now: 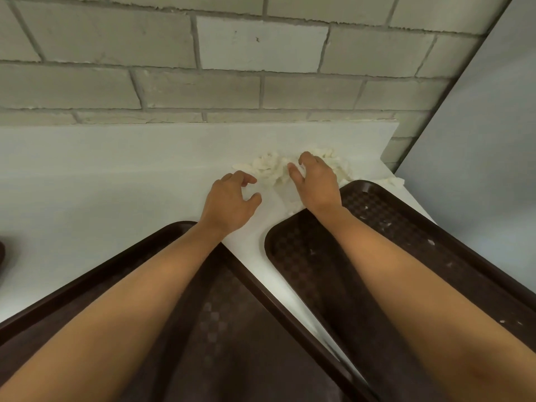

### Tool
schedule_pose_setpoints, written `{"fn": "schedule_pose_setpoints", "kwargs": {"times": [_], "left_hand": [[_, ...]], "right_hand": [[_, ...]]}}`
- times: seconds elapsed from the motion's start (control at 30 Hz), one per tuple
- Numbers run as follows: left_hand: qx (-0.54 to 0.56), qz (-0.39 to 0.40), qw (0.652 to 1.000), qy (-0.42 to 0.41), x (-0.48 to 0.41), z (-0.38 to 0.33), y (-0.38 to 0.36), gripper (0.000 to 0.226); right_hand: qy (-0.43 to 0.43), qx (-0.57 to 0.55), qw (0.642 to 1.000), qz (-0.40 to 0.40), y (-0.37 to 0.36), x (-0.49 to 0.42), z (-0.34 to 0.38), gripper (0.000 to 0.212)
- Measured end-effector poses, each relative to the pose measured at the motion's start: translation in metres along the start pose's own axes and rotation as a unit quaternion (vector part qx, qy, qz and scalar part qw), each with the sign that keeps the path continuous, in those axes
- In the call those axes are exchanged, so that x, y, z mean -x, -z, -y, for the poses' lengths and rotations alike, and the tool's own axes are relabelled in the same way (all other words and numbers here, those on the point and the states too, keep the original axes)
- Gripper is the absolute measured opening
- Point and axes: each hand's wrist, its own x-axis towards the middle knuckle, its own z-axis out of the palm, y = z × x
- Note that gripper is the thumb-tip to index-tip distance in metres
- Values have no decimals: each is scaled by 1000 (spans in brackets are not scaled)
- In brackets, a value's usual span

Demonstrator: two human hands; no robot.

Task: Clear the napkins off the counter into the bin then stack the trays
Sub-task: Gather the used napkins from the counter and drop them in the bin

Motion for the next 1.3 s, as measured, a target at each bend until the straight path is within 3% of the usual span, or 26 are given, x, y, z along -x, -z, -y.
{"fn": "schedule_pose_setpoints", "kwargs": {"times": [0.17, 0.33, 0.67, 0.9, 1.07, 1.3], "left_hand": [[-9, -9, 1000, -4, -27, -12, -12, 47], [-48, -7, 999, -21, -52, -23, -24, 57], [-217, -5, 975, -51, -81, -27, -59, 40], [-250, 9, 967, -44, -79, -19, -75, 40], [-203, 22, 976, -78, -78, -19, -79, 32], [-40, -10, 998, -36, -66, -25, -61, 16]], "right_hand": [[20, -50, 998, -37, 16, -2, -9, 18], [7, -91, 994, -59, 32, 0, -21, 27], [27, -105, 993, -37, 34, 12, -41, 26], [28, -103, 994, -39, 30, 17, -52, 27], [22, -118, 992, -37, 26, 19, -54, 29], [14, -127, 991, -30, 26, 20, -50, 28]]}}
